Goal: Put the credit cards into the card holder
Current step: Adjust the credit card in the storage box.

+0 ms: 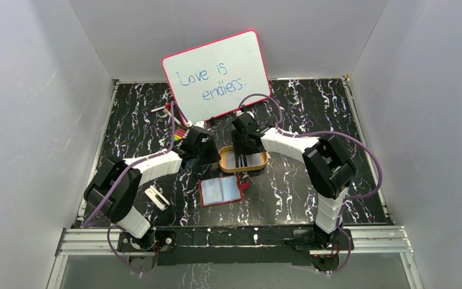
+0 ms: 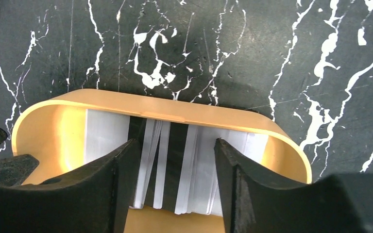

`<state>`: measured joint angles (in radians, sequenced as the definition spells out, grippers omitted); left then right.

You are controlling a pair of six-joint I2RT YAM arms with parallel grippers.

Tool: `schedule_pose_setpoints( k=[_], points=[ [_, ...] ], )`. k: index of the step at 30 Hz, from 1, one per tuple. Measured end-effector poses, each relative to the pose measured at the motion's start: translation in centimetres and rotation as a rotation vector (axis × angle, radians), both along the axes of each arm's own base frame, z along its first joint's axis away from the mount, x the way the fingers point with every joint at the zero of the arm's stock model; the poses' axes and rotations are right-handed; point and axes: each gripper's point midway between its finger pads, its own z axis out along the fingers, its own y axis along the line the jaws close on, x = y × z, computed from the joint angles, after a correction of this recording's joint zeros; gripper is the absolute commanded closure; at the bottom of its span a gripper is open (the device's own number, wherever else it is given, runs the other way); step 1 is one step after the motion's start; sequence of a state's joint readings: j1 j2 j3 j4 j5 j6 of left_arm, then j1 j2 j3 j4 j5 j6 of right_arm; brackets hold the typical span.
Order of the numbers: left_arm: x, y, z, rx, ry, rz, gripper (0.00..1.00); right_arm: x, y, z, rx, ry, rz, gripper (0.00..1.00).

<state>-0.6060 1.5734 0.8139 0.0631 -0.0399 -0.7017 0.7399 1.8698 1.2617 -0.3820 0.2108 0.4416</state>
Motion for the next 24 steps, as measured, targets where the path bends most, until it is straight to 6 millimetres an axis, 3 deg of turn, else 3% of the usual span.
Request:
schedule_pose_setpoints(
  k=[6,15,17,24],
  points=[
    [0.1,-0.1,-0.1,-0.004,-0.001,0.004,0.63,0.4,-0.3,0.2,-0.002,-0.040,-0.004,0.65],
    [0.2,-0.1,0.0,-0.007,-0.001,0.007,0.64,0.3,-1.5,0.0,-0.022,-0.052,-0.010,0.77],
    [0.2,-0.1,0.0,-0.008,-0.001,0.008,0.64,0.3,-1.7,0.0,-0.016,-0.054,-0.012,0.72],
    [0.2,-0.1,0.0,-0.010,0.000,0.010,0.65,-1.0,-2.9,0.8,-0.026,-0.032,-0.007,0.26]
  ],
)
